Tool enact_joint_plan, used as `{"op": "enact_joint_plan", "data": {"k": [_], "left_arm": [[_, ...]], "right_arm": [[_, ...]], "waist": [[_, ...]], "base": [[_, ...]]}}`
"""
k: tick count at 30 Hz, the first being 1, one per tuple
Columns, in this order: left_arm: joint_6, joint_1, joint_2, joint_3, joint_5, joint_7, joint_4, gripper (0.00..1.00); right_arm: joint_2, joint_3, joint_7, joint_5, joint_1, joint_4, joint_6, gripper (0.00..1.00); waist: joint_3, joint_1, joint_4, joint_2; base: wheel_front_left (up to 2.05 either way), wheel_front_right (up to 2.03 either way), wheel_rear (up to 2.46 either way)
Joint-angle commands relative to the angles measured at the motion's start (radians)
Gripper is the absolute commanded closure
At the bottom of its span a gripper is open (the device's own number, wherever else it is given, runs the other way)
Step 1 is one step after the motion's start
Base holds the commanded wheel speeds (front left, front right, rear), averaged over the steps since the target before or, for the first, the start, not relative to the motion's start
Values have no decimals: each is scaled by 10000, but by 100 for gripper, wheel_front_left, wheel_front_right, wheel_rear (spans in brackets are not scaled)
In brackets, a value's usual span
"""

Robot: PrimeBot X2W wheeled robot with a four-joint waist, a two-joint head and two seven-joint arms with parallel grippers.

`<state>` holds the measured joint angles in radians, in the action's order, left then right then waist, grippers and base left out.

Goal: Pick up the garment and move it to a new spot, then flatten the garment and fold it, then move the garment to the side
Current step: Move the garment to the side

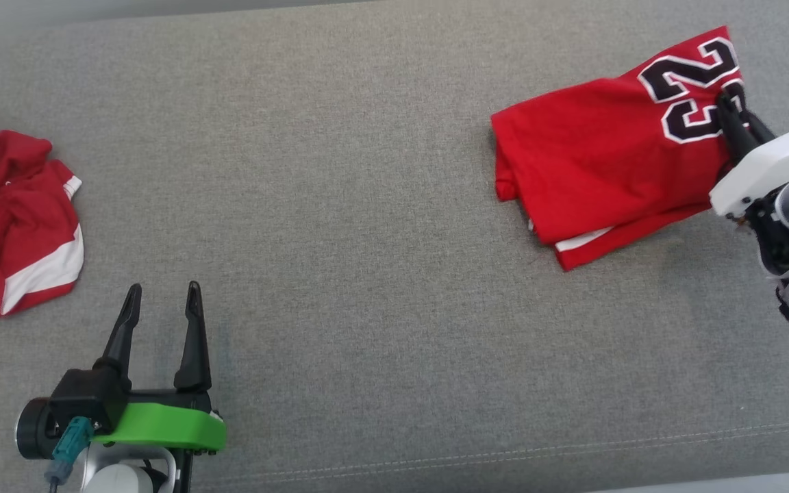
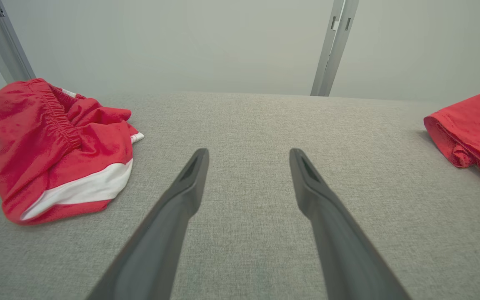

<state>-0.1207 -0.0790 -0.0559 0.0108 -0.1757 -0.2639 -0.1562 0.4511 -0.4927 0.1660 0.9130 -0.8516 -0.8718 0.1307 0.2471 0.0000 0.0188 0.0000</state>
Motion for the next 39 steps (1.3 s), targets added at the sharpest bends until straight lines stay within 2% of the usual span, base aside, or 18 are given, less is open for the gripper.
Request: {"op": "enact_joint_plan", "data": {"k": [1,19,27,36,37,38,39], "left_arm": [[-26,-260,-132,57,82,2,75,0],[-95,-804,-938,247,308,2,788,0],[-101,-955,-1130,317,307,2,978,0],[-102,-986,-1263,456,277,2,1151,0],[-103,-1006,-1257,455,285,2,1154,0],[-103,-1021,-1250,453,294,2,1161,0],[-103,-1032,-1246,455,300,2,1171,0]], "right_arm": [[215,93,91,48,-310,-149,0,100],[1889,90,192,-692,-2936,-1839,0,100],[2232,-85,200,-1121,-3753,-2479,-2,100],[2143,-197,419,-1342,-4282,-3011,-2,100],[2150,-215,451,-1375,-4305,-3083,-2,95],[2196,-234,530,-1447,-4344,-3149,-2,58],[2235,-232,581,-1474,-4390,-3218,-2,0]], "waist": [[508,0,-174,0],[2047,0,-296,0],[2471,0,-297,0],[2819,0,-298,0],[2832,0,-292,0],[2845,0,-285,0],[2856,0,-279,0]], "base": [[0,0,0],[0,0,0],[0,0,0],[0,0,0],[0,0,0],[0,0,0],[0,0,0]]}}
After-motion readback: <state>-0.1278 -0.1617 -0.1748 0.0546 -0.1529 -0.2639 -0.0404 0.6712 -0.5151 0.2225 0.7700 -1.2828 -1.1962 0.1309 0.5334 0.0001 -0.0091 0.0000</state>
